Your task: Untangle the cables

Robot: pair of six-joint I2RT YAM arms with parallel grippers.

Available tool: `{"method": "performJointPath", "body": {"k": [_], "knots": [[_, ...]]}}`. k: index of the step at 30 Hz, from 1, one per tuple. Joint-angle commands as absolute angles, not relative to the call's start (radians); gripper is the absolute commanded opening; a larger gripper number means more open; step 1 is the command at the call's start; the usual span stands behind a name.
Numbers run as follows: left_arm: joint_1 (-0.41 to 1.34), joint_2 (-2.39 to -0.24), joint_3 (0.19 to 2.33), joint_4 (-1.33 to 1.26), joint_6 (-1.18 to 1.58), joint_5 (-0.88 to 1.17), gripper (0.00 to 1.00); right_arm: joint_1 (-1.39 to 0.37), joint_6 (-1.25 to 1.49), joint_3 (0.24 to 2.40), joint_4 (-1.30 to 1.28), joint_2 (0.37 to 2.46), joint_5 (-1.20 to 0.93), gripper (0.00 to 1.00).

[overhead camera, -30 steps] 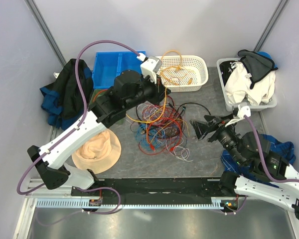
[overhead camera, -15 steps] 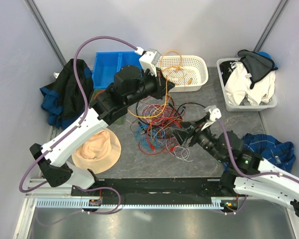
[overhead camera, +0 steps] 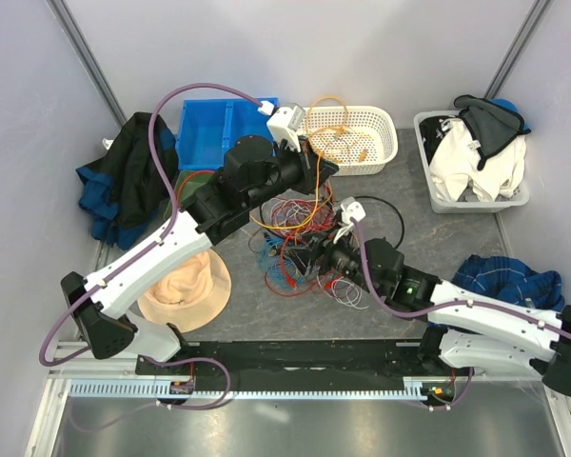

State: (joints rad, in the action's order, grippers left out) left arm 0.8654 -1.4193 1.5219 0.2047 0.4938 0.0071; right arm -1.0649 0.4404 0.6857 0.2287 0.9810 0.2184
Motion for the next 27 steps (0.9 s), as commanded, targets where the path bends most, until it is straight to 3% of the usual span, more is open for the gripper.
{"method": "performJointPath", "body": {"k": [1,8,11,12,15,18,19,20,23,24,26,27], "knots": [[0.864,-1.374,1.523,0.156,0.523,0.023,0.02,-1.066,0.422,0.704,0.322,1.046,0.276,0.71],[0.864,-1.362,1.514,0.166,0.518,0.02,0.02,-1.068,0.397,0.713,0.373,1.15,0.313,0.7],[0.864,-1.359,1.508,0.166,0.517,0.014,0.02,-1.066,0.4,0.733,0.388,1.18,0.304,0.48],[0.864,-1.359,1.505,0.166,0.514,0.012,0.02,-1.066,0.403,0.741,0.387,1.175,0.298,0.3],[0.862,-1.353,1.488,0.186,0.483,-0.05,0.02,-1.066,0.42,0.762,0.338,1.109,0.284,0.0],[0.861,-1.341,1.445,0.219,0.437,-0.164,0.03,-1.066,0.428,0.819,0.204,1.014,0.249,0.0],[0.858,-1.338,1.412,0.23,0.42,-0.195,0.09,-1.066,0.428,0.845,0.152,0.991,0.238,0.0],[0.854,-1.335,1.393,0.236,0.414,-0.249,0.25,-1.066,0.425,0.871,0.052,0.973,0.232,0.0],[0.844,-1.335,1.315,0.258,0.405,-0.337,0.57,-1.066,0.413,0.98,-0.13,0.898,0.259,0.0],[0.833,-1.342,1.299,0.268,0.408,-0.347,0.82,-1.068,0.41,1.041,-0.168,0.873,0.271,0.0],[0.821,-1.356,1.266,0.311,0.432,-0.348,0.98,-1.066,0.394,1.103,-0.257,0.859,0.308,0.0],[0.809,-1.37,1.256,0.324,0.443,-0.35,1.0,-1.066,0.384,1.164,-0.282,0.859,0.319,0.0]]}}
